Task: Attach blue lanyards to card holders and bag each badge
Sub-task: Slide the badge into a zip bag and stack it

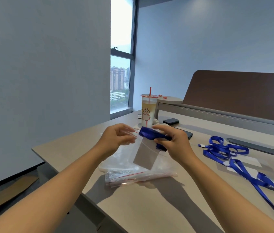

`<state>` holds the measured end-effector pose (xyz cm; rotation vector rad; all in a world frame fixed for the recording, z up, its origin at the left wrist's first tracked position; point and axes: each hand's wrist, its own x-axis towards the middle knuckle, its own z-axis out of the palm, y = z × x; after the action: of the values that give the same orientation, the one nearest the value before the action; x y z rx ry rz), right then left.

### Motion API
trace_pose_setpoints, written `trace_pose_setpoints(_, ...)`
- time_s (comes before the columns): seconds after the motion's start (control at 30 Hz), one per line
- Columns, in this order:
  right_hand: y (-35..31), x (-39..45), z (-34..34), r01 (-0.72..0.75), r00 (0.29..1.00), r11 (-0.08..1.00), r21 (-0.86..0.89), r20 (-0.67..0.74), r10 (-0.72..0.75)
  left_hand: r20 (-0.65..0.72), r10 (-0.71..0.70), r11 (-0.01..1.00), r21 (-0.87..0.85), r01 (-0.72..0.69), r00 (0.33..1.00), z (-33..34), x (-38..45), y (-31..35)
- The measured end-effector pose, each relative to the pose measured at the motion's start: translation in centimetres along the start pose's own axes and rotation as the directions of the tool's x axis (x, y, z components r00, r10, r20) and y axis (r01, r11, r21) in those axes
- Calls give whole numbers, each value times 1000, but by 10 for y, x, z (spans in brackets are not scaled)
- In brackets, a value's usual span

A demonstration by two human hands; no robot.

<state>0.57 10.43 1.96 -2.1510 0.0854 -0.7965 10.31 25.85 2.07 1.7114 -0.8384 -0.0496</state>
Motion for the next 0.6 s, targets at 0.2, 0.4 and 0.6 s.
trace_pose_setpoints(0.2, -6, 4, 2, -4, 993, 1000, -12, 118, 5, 6, -25, 999, -35, 25, 1000, 3, 4, 1)
trace_pose_setpoints(0.4, -12, 6, 8, 18, 985, 995, -98, 171, -1, 7, -48, 994, -96, 49, 999, 7, 5, 3)
trace_pose_setpoints(0.6, -12, 6, 11, -15, 989, 996, -87, 146, 28, -87, -100, 985, -146, 87, 991, 4, 4, 1)
